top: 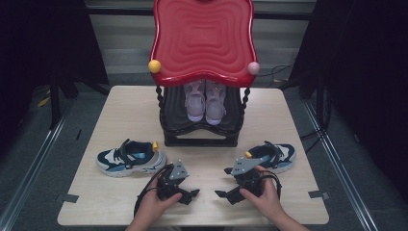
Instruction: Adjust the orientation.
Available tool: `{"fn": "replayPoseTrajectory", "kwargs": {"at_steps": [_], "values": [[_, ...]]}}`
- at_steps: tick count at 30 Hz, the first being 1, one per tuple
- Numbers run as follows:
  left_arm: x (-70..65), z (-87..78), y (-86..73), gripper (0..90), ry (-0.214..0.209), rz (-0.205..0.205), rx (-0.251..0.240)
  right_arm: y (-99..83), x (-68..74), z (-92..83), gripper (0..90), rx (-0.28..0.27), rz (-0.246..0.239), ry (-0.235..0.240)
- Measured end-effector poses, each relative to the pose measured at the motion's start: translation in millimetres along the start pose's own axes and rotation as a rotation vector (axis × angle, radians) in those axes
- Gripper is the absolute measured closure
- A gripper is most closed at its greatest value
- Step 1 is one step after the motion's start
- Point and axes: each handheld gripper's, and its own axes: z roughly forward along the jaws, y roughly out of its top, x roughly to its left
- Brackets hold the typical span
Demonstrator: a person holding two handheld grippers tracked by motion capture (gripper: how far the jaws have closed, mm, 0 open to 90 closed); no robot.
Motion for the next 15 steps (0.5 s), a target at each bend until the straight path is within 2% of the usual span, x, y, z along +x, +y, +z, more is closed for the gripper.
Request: {"fn": "replayPoseTrajectory", "kwargs": {"at_steps": [6, 7, 12, 15], "values": [[-0.1, -0.3, 0.2, 13.1, 0.003, 0.001, 0.004, -9.7, 2.0, 1.5, 15.0, 0.038, -0.038, -0.009], [-0.1, -0.1, 0.1, 13.1, 0.003, 0.000, 0.002, -11.1, 2.9, 2.0, 15.0, 0.037, -0.027, 0.002], [-0.1, -0.4, 0.2, 13.1, 0.003, 0.002, 0.006, -16.7, 5.0, 5.8, 14.9, 0.070, -0.037, 0.015], [-0.2, -0.3, 0.2, 13.1, 0.000, 0.001, 0.007, -19.8, 4.9, 5.7, 14.7, 0.062, -0.062, 0.002]]}}
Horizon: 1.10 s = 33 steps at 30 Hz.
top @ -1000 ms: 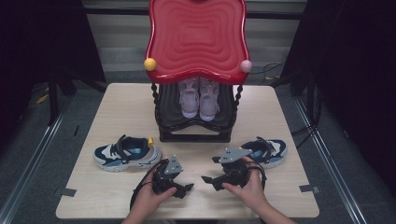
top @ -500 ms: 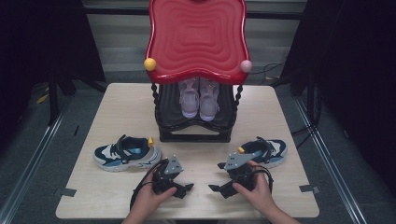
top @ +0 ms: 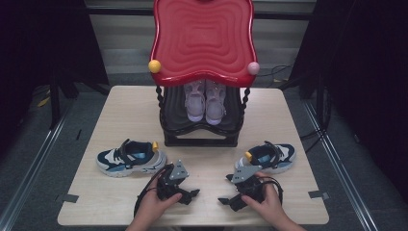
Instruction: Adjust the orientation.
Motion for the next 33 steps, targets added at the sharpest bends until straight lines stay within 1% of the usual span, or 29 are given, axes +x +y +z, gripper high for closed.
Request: {"fn": "replayPoseTrajectory", "kwargs": {"at_steps": [3, 6, 15, 17, 18, 19, 21, 22, 24, 25, 26, 27, 28, 29, 30, 31, 33], "values": [[0.0, 0.1, 0.0, 13.1, 0.000, 0.000, -0.001, -2.3, 0.3, -0.3, 14.1, -0.014, 0.007, 0.002], [0.0, -0.2, 0.1, 13.1, 0.001, 0.000, 0.002, -3.8, 0.3, -0.1, 13.8, -0.026, 0.001, -0.001], [-0.1, -0.2, 0.0, 13.1, 0.003, 0.001, 0.002, -3.7, 0.2, 0.5, 13.2, -0.024, -0.003, 0.005], [-0.5, 1.4, 0.6, 10.9, -0.009, 0.012, 0.001, -3.7, 0.2, 0.5, 13.2, -0.024, -0.003, 0.005], [-1.7, 2.1, 0.9, 9.1, -0.007, 0.004, 0.004, -3.7, 0.2, 0.5, 13.1, -0.024, -0.003, 0.004], [-2.3, 2.5, 1.5, 8.0, -0.004, 0.005, 0.005, -3.7, 0.2, 0.5, 13.1, -0.024, -0.003, 0.005], [-2.2, 2.7, 3.7, 7.4, -0.008, 0.005, 0.025, -3.7, 0.2, 0.5, 13.2, -0.024, -0.003, 0.005], [-2.6, 2.6, 5.0, 7.5, -0.002, 0.006, 0.036, -3.6, 0.2, 0.4, 13.1, -0.024, -0.001, 0.007], [-3.7, 2.7, 6.8, 7.7, 0.005, -0.005, 0.046, -3.6, 0.2, 0.4, 13.1, -0.024, 0.001, 0.007], [-3.5, 2.3, 7.3, 8.1, 0.002, -0.001, 0.055, -3.6, 0.2, 0.5, 13.1, -0.023, -0.001, 0.006], [-3.6, 1.2, 8.2, 8.7, 0.005, 0.001, 0.069, -3.6, 0.5, 0.3, 13.1, -0.025, 0.004, 0.010], [-3.3, 0.5, 8.5, 9.6, -0.001, -0.001, 0.074, -3.6, 0.3, 0.3, 13.1, -0.023, 0.002, 0.008], [-3.0, -0.5, 8.8, 10.4, 0.004, -0.003, 0.085, -3.6, 0.4, 0.3, 13.1, -0.024, 0.002, 0.008], [-2.7, -1.3, 9.3, 11.3, 0.006, -0.006, 0.084, -3.6, 0.3, 0.3, 13.1, -0.024, 0.002, 0.008], [-1.7, -3.4, 10.1, 13.0, 0.012, 0.007, 0.094, -3.6, 0.3, 0.3, 13.1, -0.024, 0.002, 0.008], [-0.9, -5.7, 10.9, 14.7, 0.009, 0.004, 0.103, -3.6, 0.4, 0.3, 13.1, -0.024, 0.003, 0.008], [0.6, -10.1, 12.7, 15.3, 0.000, -0.010, 0.113, -3.6, 0.4, 0.3, 13.1, -0.024, 0.003, 0.008]]}}
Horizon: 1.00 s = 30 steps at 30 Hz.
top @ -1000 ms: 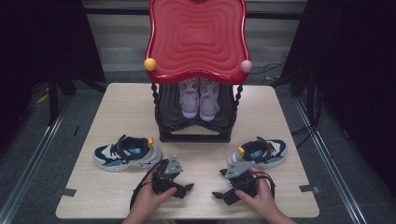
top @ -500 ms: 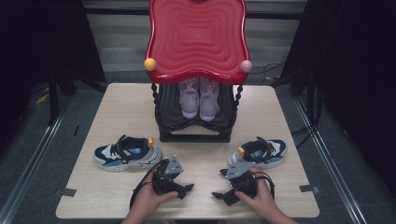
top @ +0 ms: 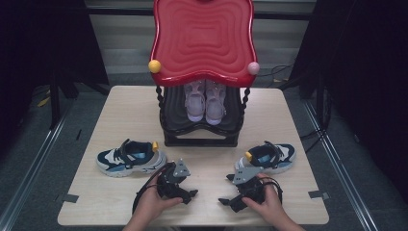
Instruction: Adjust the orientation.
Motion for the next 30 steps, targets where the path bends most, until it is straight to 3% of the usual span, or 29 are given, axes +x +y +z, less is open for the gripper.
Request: {"fn": "replayPoseTrajectory", "kwargs": {"at_steps": [7, 14, 19, 30], "values": [[9.7, -16.6, 4.3, 16.4, -0.033, -0.069, 0.088, -0.2, -0.4, -0.1, 13.1, -0.002, -0.003, 0.004], [14.5, -25.7, 9.8, 17.5, -0.030, -0.092, 0.200, -0.3, -0.9, -0.1, 13.1, -0.002, -0.008, 0.006], [19.8, -36.7, 16.4, 21.1, -0.065, -0.119, 0.273, -0.3, -1.1, -0.3, 13.0, -0.001, -0.008, 0.007], [28.7, -62.2, 32.0, 21.1, -0.072, -0.166, 0.355, -0.5, -1.7, -0.4, 13.1, -0.001, -0.014, 0.012]]}}
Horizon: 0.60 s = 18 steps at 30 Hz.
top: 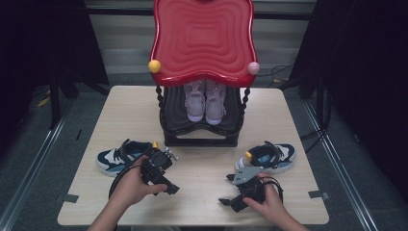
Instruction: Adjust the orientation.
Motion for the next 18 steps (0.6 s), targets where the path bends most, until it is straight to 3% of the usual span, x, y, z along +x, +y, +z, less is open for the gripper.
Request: {"fn": "replayPoseTrajectory", "kwargs": {"at_steps": [10, 18], "values": [[5.6, -17.3, 3.9, 21.2, 0.002, -0.012, 0.077, 0.0, -0.4, 0.0, 13.0, -0.002, -0.005, -0.001], [11.9, -31.0, 7.1, 21.6, 0.015, -0.027, 0.076, 0.0, -0.4, 0.0, 13.0, -0.002, -0.005, -0.001]]}}
